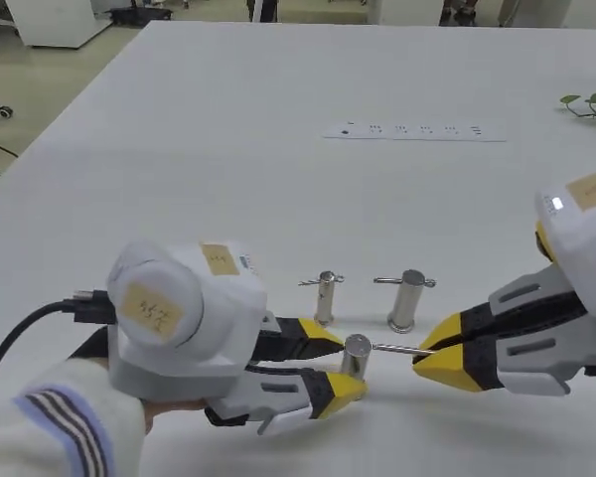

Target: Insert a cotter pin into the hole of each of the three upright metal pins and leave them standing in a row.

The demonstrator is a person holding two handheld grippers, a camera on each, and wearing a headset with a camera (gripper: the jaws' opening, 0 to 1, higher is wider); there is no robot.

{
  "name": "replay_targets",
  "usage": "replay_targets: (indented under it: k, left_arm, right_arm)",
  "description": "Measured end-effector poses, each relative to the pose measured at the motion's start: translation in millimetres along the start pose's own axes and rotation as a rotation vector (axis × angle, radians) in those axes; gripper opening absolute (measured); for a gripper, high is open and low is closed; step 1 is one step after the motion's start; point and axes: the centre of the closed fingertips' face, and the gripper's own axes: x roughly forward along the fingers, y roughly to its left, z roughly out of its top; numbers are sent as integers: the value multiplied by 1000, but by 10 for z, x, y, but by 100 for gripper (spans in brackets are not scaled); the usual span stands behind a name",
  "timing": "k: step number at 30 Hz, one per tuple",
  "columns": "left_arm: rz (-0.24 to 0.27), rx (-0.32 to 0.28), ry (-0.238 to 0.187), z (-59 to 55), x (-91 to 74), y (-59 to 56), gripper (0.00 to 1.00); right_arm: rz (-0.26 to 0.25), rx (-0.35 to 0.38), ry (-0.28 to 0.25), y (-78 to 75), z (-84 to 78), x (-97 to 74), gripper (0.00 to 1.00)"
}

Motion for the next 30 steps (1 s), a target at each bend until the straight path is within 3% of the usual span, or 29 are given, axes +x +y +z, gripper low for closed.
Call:
replay_targets:
  k: [7, 13, 30]
  left_arm:
    - [6, -17, 0, -13, 45, 1, 17]
    - [4, -4, 8, -29, 57, 11, 12]
    - [-24, 40, 9, -32, 50, -1, 12]
  right_arm:
    - [7, 6, 0, 7, -14, 22, 3]
    - [12, -5, 6, 8, -6, 32, 3]
    - [50, -53, 41, 33, 44, 77, 3]
